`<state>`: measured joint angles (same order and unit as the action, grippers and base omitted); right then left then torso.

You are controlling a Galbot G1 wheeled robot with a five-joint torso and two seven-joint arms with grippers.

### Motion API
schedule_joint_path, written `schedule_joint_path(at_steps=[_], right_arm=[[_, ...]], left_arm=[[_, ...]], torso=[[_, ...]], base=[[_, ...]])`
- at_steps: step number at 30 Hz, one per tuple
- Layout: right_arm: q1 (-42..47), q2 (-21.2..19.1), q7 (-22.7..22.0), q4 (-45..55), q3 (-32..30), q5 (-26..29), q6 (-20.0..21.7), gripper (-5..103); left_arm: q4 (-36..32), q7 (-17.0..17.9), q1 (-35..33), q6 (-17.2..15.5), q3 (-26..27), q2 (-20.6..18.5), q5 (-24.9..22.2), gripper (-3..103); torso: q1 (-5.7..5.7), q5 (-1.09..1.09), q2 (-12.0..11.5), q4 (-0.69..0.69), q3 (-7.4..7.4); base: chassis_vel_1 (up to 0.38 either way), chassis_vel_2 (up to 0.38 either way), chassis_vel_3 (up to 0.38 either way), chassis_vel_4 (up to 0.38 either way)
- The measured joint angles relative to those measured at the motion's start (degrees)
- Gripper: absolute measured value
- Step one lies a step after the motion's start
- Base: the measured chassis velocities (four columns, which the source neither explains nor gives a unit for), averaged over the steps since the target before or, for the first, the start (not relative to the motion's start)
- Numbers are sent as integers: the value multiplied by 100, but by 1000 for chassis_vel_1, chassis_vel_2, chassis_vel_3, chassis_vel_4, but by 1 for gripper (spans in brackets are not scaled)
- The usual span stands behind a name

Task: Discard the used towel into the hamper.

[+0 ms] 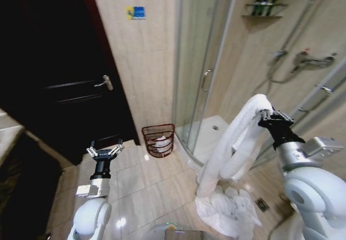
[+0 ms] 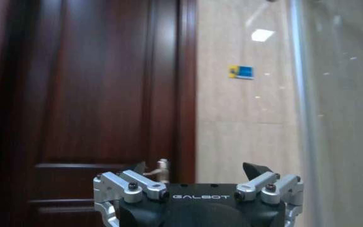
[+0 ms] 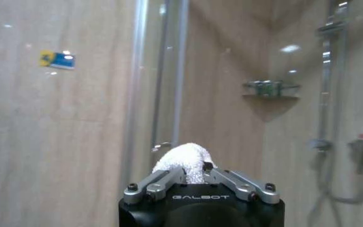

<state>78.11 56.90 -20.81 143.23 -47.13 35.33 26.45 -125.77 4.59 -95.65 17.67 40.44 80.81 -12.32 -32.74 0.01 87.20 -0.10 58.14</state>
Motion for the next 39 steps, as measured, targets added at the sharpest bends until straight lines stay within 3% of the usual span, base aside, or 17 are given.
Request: schedule_joint_path(at_steps=[15, 27, 39], right_arm=[[8, 58, -29, 0, 64, -126, 9, 5], [58, 149, 17, 1, 108, -135, -46, 5], [135, 176, 45, 1, 52, -188, -85, 5]], left_arm=[[24, -24, -10, 222, 88, -23, -5, 100], [-151, -6, -69, 23, 258, -7, 114, 100], [-141, 1, -85, 32, 313, 5, 115, 100]], torso=[[0, 0, 0, 0, 0], [1, 0, 0, 0, 0], [0, -1, 0, 0, 0]], base=[[112, 110, 62, 56], [32, 26, -47, -34], [17, 28, -98, -116]])
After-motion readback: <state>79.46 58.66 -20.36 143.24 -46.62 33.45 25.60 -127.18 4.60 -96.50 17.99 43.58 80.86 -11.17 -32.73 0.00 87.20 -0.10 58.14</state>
